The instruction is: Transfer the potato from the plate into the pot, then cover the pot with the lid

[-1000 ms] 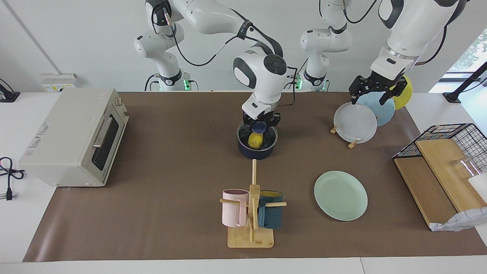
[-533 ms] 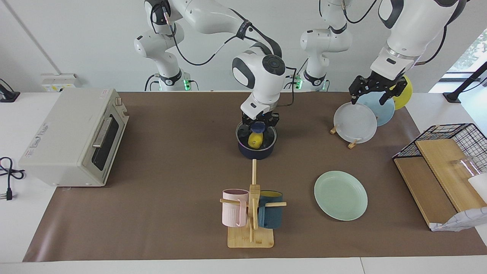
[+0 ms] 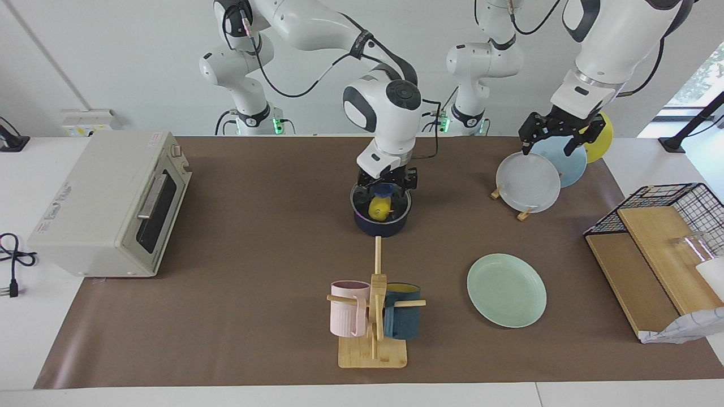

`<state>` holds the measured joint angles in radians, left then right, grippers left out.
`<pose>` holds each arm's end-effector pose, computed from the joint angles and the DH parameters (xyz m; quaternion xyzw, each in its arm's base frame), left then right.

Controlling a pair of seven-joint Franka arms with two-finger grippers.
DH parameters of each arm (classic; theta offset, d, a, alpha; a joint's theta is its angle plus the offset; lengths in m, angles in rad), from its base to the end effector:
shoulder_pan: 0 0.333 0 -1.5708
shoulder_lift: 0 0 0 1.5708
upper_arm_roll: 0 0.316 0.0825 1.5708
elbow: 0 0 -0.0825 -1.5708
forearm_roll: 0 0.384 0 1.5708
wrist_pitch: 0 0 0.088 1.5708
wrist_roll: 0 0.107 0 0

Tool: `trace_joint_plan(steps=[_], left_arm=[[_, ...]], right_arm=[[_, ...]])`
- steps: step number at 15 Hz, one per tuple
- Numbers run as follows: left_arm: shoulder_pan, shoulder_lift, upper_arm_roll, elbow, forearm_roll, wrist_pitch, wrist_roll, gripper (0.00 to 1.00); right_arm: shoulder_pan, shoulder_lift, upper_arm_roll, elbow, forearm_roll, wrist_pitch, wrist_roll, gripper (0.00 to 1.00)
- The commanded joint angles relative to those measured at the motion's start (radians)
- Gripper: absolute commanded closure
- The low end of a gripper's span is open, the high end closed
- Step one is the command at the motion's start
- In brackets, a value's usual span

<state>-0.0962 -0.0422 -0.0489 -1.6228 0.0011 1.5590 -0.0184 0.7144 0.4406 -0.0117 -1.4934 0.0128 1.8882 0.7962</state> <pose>0.5338 -0.0785 0.6220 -0.9979 0.0633 0.0107 0.0025 0.5180 0.4415 0.4134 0.9986 -0.0484 -0.0192 0.0130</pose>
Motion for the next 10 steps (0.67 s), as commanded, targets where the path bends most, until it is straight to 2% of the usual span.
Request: trace_joint_plan(steps=[1,3,5,10], left_arm=[[0.01,-0.016,-0.005,-0.014,0.011,0.003,0.006,0.0],[0.01,-0.016,-0.005,-0.014,0.011,0.003,0.006,0.0],[0.01,-0.016,-0.005,-0.016,0.011,0.003,0.006,0.0],[0.01,-0.016,-0.005,-0.016,0.011,0.003,0.006,0.0]], right_arm=[[-0.056,-0.055,0.009,-0.025,0.009,0.012,-0.005,0.0],[-0.085,-0.089,0.01,-0.025,0.018,0.006,-0.028,0.0],[-0.107,-0.095,0.009,-0.025,0.08,0.012,-0.054,0.0],[-0.144,-0.109,0.007,-0.062,0.082,0.012,-0.178,0.0]])
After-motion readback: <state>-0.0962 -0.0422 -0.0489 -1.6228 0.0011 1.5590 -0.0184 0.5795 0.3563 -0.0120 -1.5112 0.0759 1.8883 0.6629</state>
